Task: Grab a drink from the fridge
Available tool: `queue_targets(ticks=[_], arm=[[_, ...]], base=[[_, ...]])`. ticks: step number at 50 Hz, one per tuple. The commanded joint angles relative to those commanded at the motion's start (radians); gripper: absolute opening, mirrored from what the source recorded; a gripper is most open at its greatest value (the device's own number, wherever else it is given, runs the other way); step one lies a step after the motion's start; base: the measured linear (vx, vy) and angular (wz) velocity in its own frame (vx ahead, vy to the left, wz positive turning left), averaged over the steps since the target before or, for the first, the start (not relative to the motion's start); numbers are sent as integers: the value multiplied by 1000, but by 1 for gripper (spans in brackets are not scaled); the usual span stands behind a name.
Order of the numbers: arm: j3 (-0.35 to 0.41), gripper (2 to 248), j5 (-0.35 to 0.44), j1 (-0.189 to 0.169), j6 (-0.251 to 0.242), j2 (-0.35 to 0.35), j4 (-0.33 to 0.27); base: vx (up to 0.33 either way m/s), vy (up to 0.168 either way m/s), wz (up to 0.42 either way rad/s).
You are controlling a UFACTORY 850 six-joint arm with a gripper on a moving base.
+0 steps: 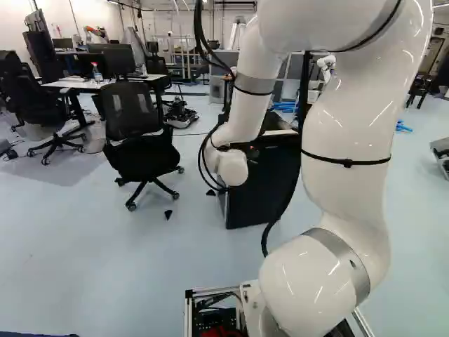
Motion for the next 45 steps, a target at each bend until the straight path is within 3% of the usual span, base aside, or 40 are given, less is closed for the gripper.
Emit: queue_targets(ticks=[45], arm=[[-119, 247, 121, 85, 0, -193, 240]], base=[[0, 0, 0]])
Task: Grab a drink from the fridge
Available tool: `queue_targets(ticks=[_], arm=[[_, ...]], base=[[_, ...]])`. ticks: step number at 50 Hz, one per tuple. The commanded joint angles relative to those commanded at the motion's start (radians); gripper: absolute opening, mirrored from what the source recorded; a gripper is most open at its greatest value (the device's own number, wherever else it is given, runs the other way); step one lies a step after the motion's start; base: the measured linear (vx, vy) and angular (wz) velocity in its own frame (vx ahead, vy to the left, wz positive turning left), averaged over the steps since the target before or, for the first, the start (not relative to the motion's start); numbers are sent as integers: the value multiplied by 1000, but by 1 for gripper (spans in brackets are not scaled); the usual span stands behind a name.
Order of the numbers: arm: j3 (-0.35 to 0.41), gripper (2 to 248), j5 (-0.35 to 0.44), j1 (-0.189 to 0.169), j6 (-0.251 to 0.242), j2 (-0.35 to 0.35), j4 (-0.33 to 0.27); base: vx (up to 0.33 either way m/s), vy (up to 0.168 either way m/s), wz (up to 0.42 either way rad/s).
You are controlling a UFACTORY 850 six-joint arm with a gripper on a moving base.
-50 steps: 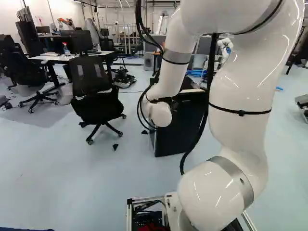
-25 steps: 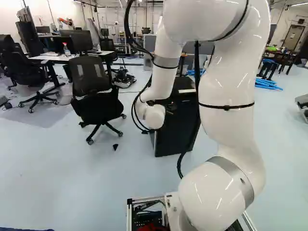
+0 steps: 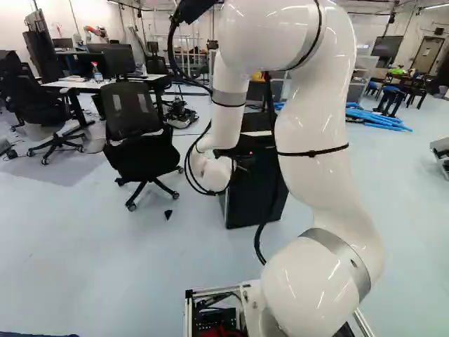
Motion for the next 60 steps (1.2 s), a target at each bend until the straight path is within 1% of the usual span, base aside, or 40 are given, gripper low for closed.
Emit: queue_targets(ticks=[17, 30, 44, 60], arm=[[-39, 247, 48, 29, 0, -26, 80], [-73, 247, 77, 44, 0, -48, 130], [-116, 247, 89, 45, 0, -76, 174], [-166, 247, 89, 37, 0, -107, 194]], base=[[0, 0, 0], [0, 0, 0], [0, 0, 0], [0, 0, 0]])
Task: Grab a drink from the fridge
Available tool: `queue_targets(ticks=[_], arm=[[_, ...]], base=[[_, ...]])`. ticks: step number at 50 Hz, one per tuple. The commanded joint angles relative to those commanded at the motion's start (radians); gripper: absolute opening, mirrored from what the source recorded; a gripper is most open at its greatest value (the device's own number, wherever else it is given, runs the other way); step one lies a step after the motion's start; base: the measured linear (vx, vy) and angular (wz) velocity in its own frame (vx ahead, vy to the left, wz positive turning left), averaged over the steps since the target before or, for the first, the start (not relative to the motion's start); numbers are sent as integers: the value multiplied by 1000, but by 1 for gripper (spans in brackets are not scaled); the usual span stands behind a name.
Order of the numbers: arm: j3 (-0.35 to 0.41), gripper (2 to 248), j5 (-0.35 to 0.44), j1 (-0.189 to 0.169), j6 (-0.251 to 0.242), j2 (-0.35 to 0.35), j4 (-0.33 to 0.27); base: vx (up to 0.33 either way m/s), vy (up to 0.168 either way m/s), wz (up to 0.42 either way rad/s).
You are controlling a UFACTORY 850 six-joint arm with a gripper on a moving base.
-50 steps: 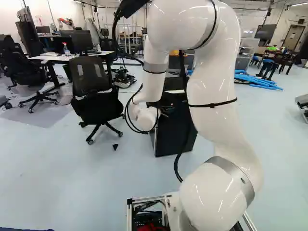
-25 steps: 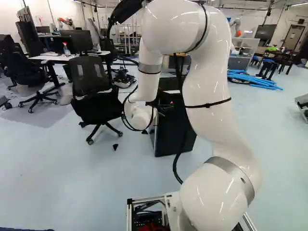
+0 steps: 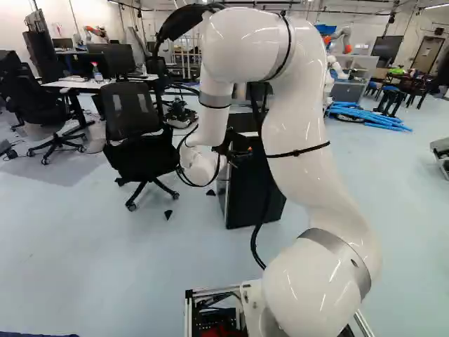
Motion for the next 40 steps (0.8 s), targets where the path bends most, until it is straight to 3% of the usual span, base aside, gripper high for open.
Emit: queue_targets(ticks=[40], arm=[[-67, 247, -10, -33, 0, -41, 53]], base=[[0, 0, 0]])
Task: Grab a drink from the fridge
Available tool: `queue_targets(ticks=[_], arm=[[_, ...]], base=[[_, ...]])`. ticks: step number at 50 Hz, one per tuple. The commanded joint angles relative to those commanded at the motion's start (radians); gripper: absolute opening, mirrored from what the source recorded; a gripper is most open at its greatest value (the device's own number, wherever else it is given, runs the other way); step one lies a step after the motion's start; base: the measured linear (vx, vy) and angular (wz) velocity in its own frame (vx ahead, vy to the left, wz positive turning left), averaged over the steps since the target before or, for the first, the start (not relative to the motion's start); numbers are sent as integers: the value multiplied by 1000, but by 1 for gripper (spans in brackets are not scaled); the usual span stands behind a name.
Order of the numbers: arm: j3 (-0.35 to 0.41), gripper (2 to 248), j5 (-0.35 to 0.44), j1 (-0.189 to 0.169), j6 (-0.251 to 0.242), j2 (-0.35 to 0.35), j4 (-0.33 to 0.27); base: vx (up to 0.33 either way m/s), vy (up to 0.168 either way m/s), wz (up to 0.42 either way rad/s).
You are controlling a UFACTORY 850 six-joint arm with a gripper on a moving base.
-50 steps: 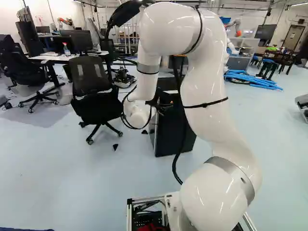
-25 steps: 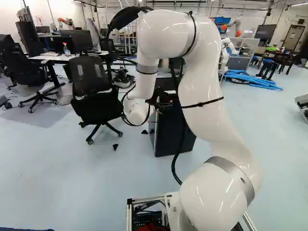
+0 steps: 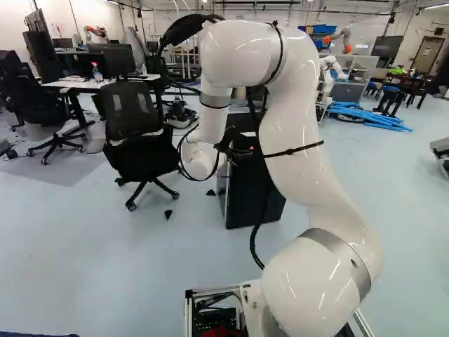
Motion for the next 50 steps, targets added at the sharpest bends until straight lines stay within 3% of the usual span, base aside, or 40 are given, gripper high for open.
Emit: queue_targets(ticks=[50], arm=[[-7, 247, -41, -4, 0, -4, 11]], base=[[0, 0, 0]])
